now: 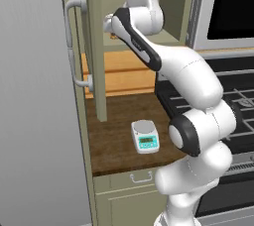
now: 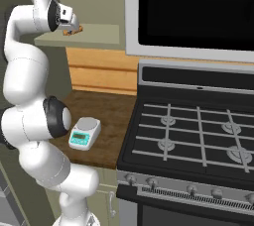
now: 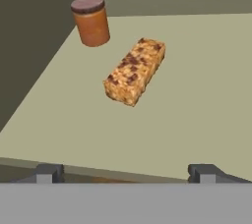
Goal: Pick the bar and place it on the digital scale for weighing, and close the cabinet.
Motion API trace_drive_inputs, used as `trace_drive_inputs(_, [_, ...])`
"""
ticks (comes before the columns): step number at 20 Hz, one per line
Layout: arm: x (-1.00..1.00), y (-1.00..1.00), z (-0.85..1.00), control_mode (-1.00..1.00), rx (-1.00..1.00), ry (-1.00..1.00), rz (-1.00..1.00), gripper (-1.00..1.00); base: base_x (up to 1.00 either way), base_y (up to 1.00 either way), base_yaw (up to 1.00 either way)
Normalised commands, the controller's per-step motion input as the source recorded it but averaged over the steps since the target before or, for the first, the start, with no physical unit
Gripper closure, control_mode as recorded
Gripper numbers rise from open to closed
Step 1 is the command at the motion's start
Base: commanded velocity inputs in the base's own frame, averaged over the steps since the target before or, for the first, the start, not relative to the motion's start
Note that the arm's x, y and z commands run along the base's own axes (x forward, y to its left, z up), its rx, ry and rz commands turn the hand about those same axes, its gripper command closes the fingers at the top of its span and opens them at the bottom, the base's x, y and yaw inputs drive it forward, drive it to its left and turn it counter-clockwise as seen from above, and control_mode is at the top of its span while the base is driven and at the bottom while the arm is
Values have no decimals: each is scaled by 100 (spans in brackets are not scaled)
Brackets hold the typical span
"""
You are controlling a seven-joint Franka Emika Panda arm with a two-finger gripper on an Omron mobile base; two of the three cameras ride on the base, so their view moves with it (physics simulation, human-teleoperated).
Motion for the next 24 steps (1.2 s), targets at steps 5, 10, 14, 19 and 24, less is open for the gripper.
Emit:
trace_drive_inputs(5, [15,1,-12,-100,0,-6,-3,-100,0,0,0])
trace_drive_inputs(10, [13,0,-12,-100,-2,2,-5,-100,0,0,0])
trace_drive_inputs(14, [27,1,-15,-100,-1,2,-4,-100,0,0,0])
trace_drive_inputs(19, [40,8,-8,-100,0,0,-4,-100,0,0,0])
trace_drive_inputs(24, [35,11,-6,-100,-1,0,-3,-100,0,0,0])
